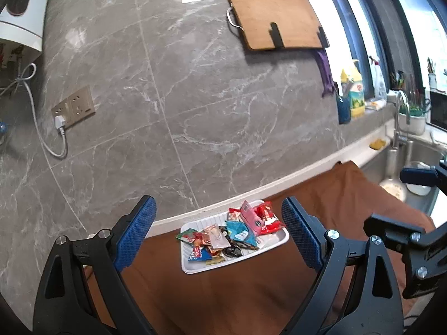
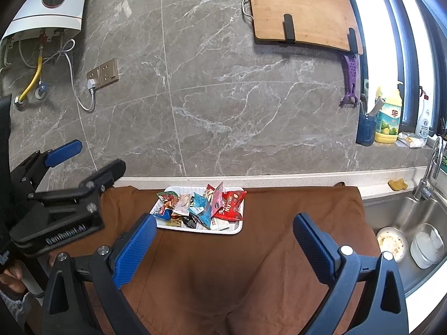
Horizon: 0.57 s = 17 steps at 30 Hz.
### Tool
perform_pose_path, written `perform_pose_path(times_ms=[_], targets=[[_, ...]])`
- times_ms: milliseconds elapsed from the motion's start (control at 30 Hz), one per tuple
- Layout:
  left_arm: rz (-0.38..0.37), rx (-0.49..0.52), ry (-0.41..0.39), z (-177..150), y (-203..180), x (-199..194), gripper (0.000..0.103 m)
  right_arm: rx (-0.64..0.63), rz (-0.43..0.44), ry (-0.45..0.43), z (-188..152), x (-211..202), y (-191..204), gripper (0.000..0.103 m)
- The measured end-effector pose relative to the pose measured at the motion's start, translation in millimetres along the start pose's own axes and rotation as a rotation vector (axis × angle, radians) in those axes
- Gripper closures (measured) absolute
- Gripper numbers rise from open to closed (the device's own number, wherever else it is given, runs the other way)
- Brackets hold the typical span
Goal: Organize snacks
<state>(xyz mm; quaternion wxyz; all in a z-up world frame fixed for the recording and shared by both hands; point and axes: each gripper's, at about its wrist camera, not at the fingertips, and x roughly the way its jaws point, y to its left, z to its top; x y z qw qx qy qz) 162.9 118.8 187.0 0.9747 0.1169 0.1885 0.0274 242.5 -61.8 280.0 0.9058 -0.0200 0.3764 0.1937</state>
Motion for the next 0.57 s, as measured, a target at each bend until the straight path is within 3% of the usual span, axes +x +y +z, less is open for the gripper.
perform_pose_path(times_ms=[233,567], targets=[[-0.084,-0.045,0.065,-12.9,-0.9,16.8,0.011,0.020,-0.011,0.022,-5.9,3.8,-2.0,0.003],[-0.087,0.004,0.093,-30.0,-20.4,32.1,0.011,0.058,-0.008,0.063,-14.6,14.3,-6.7,0.003]])
